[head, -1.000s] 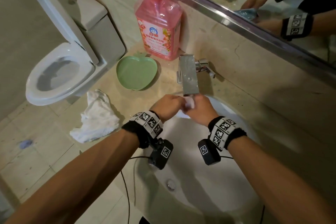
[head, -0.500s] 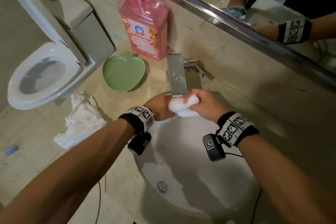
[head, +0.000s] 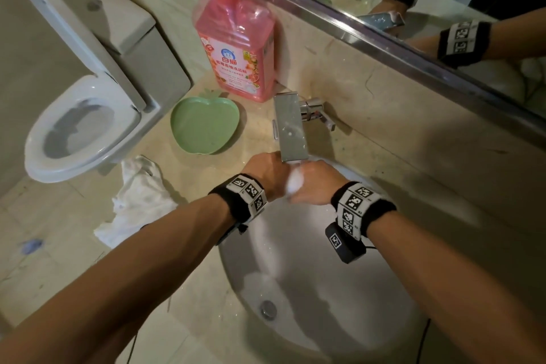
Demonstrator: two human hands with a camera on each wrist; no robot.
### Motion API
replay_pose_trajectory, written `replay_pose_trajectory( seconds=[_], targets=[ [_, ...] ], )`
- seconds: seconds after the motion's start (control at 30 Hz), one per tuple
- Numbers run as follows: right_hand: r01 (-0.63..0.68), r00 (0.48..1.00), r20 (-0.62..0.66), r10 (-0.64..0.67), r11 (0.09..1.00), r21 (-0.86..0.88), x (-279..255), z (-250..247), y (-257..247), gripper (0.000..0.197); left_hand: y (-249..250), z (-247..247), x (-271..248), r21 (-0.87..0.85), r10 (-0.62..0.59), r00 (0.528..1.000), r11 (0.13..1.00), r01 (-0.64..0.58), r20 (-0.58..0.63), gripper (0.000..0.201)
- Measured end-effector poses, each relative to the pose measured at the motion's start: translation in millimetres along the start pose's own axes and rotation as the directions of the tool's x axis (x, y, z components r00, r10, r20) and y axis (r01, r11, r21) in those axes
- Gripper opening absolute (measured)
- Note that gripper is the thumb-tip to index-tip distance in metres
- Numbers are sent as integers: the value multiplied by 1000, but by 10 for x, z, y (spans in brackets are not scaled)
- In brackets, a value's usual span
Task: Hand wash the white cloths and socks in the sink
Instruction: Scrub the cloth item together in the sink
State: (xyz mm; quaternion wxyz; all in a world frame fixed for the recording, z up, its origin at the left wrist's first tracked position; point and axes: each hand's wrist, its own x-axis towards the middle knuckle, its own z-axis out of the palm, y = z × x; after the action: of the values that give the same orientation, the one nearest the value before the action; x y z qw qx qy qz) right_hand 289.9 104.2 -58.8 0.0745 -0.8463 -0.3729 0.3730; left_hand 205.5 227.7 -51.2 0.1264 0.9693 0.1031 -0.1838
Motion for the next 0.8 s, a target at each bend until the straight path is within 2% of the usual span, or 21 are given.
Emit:
replay_pose_trajectory(
  seconds=[0.03,0.1,0.17,0.27,0.33,0.4,0.5,0.57,0.63,0.67,0.73,0.8],
  targets=[
    [22,998,-50,-25,998,-66,20,12,-6,56,6,-4,16,-76,-76,997,994,76,10,24],
    [87,981,-155,-115,981,-174,38,27,-5,31,16,7,53,-231,-196,980,953,198,33,28],
    [129,960,-210,-183,960,-248,39,31,23,27,57,12,77,-331,-256,966,908,257,47,28],
    [165,948,-207,-240,931,-325,23,34,25,27,94,29,86,-318,-274,960,907,276,51,30],
    [158,954,-186,-237,919,-360,30,20,20,23,71,81,114,-330,-265,962,904,273,70,38],
    [152,960,-168,-225,920,-362,49,22,44,20,63,106,129,-266,-225,969,932,245,107,47],
    [132,968,-166,-187,946,-297,37,14,83,15,56,57,122,-242,-185,977,948,205,106,37],
    [81,974,-200,-110,985,-150,58,-11,111,30,11,34,110,-257,-122,990,957,136,68,31],
    [70,986,-152,-64,997,37,75,-53,138,53,-57,16,56,-361,-33,997,931,59,76,46],
    [91,990,-115,-78,990,110,81,-70,141,60,-102,5,24,-437,9,995,899,36,102,58],
    [200,978,-86,-189,969,146,45,-77,125,55,-179,0,-29,-580,56,982,812,59,178,69],
    [386,920,-135,-369,912,137,-23,-69,89,46,-217,-2,-83,-647,75,976,758,77,204,71]
  ],
)
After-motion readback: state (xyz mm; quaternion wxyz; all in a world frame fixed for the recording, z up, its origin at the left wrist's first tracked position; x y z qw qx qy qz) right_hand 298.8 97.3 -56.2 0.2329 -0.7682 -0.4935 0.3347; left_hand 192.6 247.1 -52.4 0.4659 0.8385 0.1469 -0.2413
